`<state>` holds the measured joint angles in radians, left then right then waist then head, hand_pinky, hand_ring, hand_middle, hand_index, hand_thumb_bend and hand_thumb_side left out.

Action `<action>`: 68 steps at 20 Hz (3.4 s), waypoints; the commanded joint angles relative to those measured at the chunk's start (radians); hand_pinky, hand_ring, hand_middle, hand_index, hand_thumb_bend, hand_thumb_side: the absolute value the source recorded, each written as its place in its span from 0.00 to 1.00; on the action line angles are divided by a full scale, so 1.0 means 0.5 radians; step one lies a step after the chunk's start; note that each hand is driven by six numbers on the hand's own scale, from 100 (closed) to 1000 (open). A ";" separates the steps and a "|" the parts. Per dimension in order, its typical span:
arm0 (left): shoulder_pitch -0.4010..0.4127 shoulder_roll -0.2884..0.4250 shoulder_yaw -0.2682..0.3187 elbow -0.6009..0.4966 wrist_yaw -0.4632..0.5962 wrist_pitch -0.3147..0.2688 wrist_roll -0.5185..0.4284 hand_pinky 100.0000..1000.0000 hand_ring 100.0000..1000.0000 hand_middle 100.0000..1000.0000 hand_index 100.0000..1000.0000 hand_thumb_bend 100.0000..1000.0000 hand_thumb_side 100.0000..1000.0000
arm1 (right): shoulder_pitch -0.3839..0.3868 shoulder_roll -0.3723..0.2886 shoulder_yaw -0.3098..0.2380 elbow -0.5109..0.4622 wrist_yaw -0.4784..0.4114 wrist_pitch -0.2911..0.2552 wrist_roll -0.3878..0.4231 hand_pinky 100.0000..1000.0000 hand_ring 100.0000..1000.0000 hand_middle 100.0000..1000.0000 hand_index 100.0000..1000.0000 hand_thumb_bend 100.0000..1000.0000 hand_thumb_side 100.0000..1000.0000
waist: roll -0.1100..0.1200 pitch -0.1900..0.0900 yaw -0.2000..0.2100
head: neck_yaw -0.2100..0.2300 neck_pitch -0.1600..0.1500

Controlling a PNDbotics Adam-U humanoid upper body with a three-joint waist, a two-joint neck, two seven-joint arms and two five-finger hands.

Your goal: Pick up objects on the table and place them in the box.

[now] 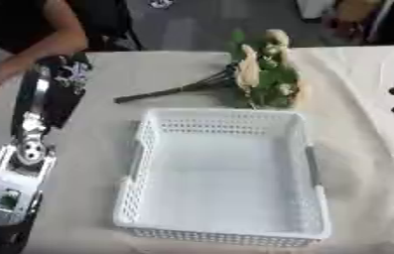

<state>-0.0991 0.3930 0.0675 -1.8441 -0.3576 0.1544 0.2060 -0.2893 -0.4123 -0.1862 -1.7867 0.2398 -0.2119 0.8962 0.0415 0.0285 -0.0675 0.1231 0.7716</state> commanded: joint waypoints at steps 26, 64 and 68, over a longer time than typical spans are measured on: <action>-0.654 1.012 -0.402 -0.022 -0.490 0.210 -1.035 0.75 0.75 0.74 0.84 0.83 0.66 | -0.043 -0.046 0.018 -0.019 -0.147 -0.071 -0.185 0.63 0.81 0.99 1.00 0.00 0.21 | 0.045 -0.059 -0.098 | 0.089 -0.003; -1.829 0.346 -0.755 1.586 -0.980 -0.379 -1.604 0.88 0.78 0.69 0.79 0.93 0.66 | -0.084 -0.020 0.063 -0.021 -0.177 -0.052 -0.097 0.63 0.81 0.99 1.00 0.00 0.23 | 0.088 -0.091 -0.146 | 0.242 -0.003; -1.824 0.300 -0.746 1.629 -0.983 -0.388 -1.546 0.88 0.78 0.68 0.78 0.93 0.66 | -0.090 -0.017 0.065 -0.025 -0.181 -0.053 -0.093 0.63 0.81 0.99 1.00 0.00 0.23 | 0.086 -0.086 -0.156 | 0.239 -0.003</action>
<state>-0.9858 0.5323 -0.3206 -1.0282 -0.8447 -0.0390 -0.5785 -0.3152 -0.4125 -0.1526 -1.7835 0.1532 -0.2365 0.8461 0.0910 -0.0058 -0.1455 0.2371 0.7716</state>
